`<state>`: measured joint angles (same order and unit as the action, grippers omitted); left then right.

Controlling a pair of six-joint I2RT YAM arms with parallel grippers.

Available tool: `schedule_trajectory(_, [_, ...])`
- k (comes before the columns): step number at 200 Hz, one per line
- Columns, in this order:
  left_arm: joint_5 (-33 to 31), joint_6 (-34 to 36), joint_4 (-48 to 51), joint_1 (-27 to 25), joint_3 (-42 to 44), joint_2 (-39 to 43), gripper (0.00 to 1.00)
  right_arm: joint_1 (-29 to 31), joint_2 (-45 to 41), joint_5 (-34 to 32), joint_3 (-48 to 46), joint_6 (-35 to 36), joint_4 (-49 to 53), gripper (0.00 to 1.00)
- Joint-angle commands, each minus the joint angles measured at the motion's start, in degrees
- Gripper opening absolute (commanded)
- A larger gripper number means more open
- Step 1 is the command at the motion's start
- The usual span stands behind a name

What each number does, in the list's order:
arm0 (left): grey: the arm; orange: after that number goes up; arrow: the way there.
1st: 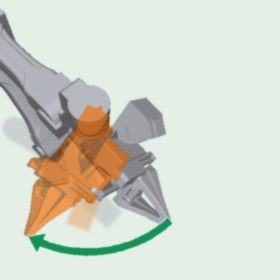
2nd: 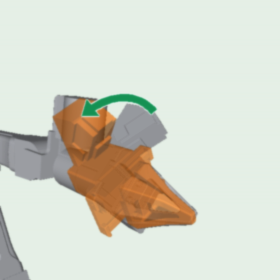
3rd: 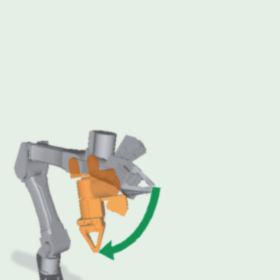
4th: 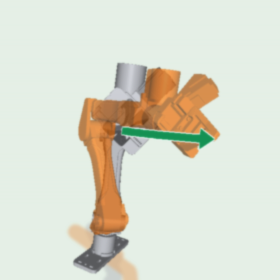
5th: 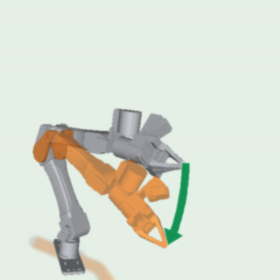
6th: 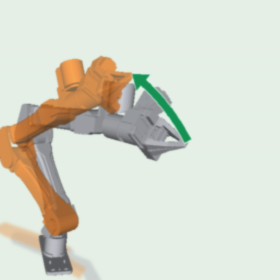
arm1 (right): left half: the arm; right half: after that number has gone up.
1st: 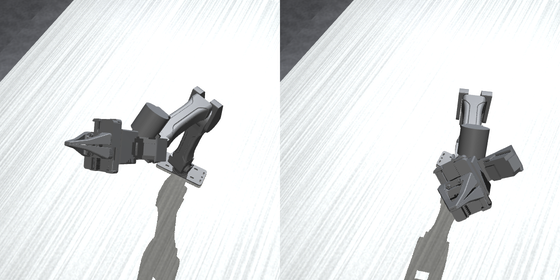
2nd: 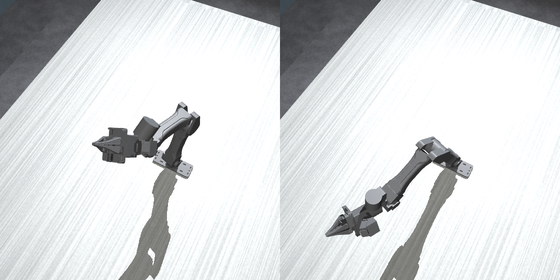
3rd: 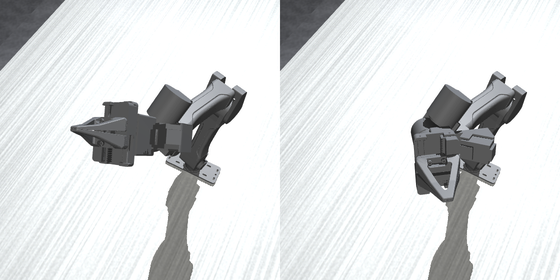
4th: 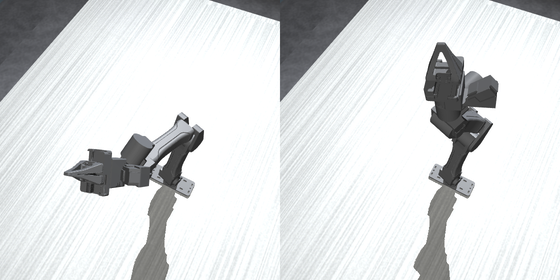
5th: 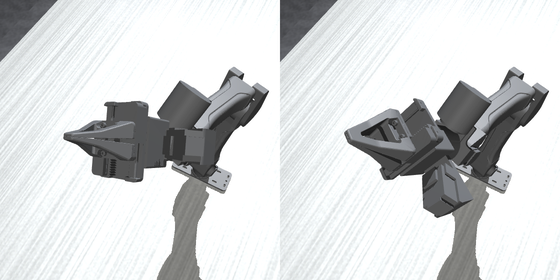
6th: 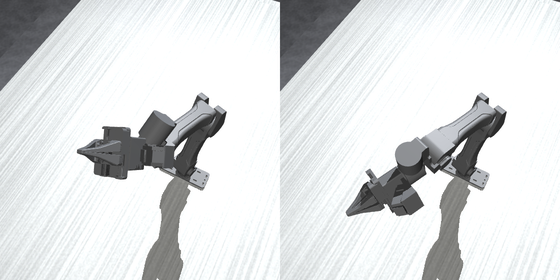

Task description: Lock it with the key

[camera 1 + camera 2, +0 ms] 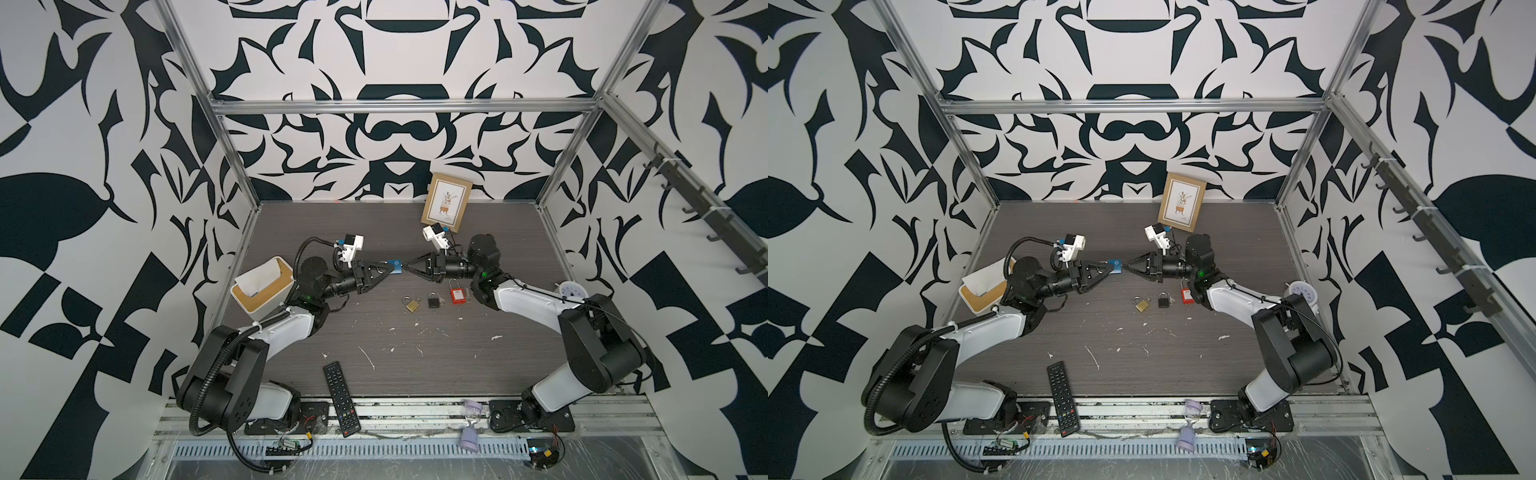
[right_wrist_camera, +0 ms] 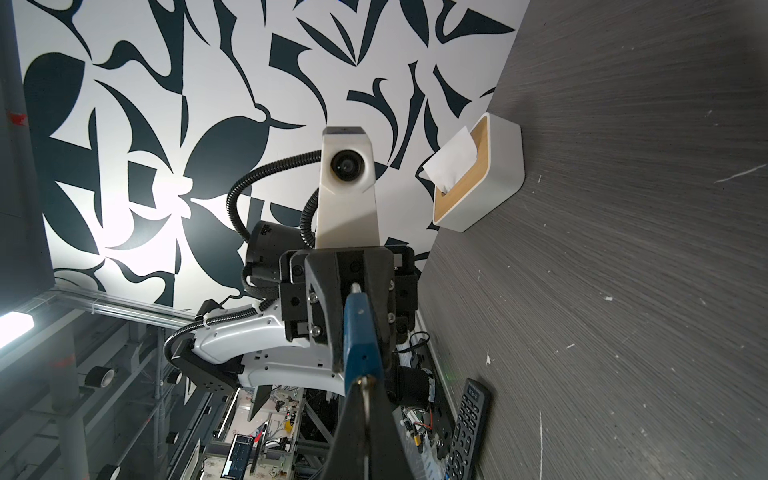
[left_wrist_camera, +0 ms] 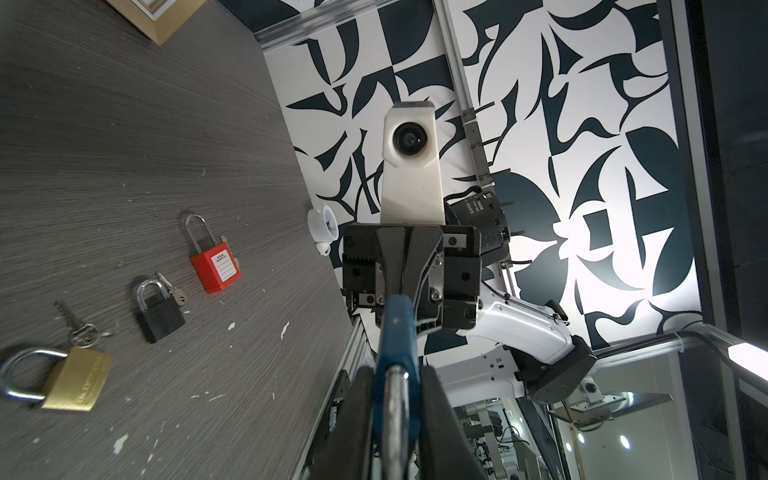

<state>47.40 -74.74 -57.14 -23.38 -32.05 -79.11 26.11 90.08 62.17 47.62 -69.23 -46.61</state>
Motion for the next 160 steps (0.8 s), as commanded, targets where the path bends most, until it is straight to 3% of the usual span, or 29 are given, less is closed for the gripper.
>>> schedule_trajectory(1, [-0.02, 0.62, -1.30, 0.00, 0.28, 1.50, 0.00, -0.11, -0.62, 0.88, 0.55, 0.41, -2.55, 0.00])
schedule_trajectory(108, [-0.08, -0.25, -1.54, 0.16, 0.44, 2.56, 0.00, -4.02, -1.87, 0.95, -3.38, 0.02, -8.01, 0.00])
schedule_trajectory(160, [0.42, -4.82, -8.25, 0.60, 0.83, 0.40, 0.00, -5.13, -2.08, 1.02, -4.50, -0.59, -10.68, 0.00])
